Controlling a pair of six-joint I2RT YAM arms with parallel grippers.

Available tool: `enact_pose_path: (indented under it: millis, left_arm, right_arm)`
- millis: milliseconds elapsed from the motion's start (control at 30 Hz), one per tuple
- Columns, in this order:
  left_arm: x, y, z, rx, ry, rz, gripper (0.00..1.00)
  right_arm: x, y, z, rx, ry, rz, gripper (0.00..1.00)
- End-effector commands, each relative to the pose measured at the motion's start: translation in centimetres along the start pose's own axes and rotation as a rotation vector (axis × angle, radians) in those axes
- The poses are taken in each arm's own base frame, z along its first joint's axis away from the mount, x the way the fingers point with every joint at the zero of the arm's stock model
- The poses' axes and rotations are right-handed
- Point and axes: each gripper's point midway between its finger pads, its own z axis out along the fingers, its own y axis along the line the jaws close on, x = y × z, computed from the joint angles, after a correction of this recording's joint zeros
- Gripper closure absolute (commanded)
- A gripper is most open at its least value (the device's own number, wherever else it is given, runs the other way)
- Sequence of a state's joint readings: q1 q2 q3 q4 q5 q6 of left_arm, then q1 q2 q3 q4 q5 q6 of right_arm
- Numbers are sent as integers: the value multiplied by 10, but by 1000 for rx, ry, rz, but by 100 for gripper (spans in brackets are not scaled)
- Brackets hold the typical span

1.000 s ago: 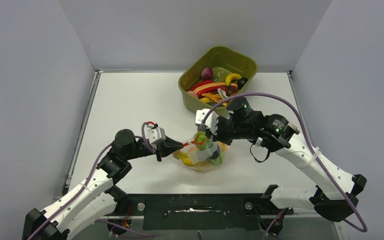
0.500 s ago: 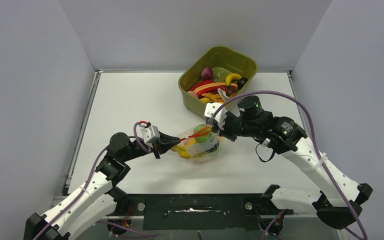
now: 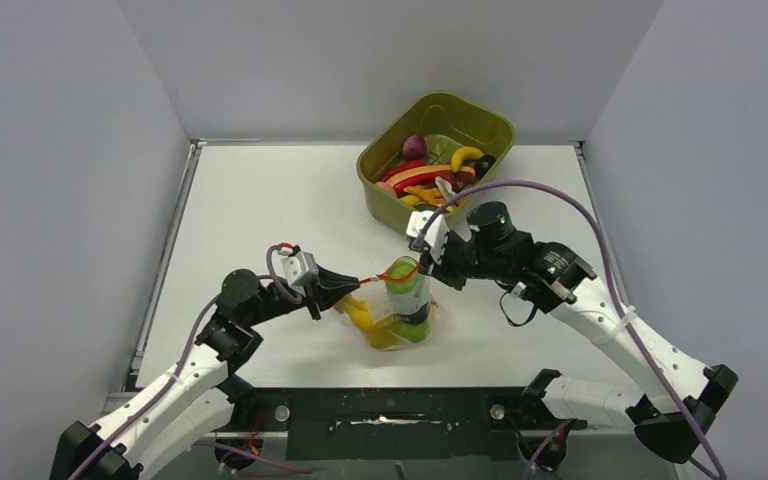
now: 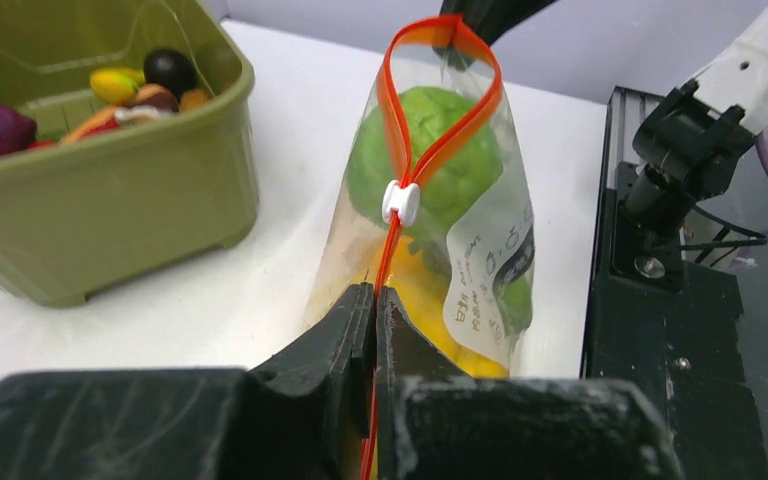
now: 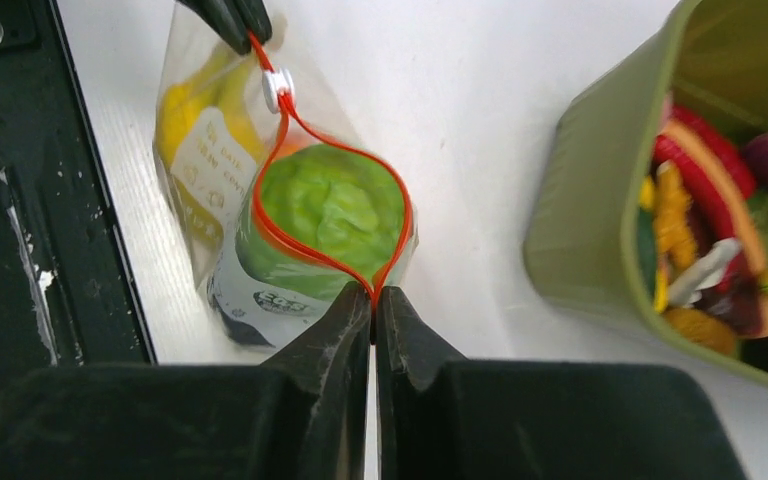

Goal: Place the food in the zip-top bag and seal the zipper
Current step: Adjust the zipper food storage bag at the center of the board.

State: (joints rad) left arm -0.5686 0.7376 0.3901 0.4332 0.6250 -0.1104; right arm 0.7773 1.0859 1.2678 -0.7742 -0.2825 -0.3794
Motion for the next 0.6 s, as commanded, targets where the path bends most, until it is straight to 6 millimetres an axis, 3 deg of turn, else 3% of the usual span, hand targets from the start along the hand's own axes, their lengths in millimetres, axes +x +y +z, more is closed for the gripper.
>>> enact_pose_path:
  millis: [0, 167, 267, 367, 467, 567]
  left_arm:
    - [-1, 3, 0, -7, -31, 1, 100]
    - [8, 2, 2, 8, -19, -26, 100]
    - [8, 2, 4, 13, -27, -34, 100]
    - [8, 2, 4, 10, -31, -33, 100]
    - [8, 3, 5, 10, -32, -35, 100]
    - [5, 3, 5, 12, -34, -32, 100]
  right_arm:
    - [-3, 3, 28, 1, -119, 137, 96]
    - [10, 6, 67, 40, -267, 350, 100]
    - [19, 16, 86, -15, -256, 393, 100]
    - [28, 17, 93, -11, -208, 396, 100]
    - [24, 24, 97, -61, -220, 369, 100]
    - [23, 21, 90, -45, -175, 341, 100]
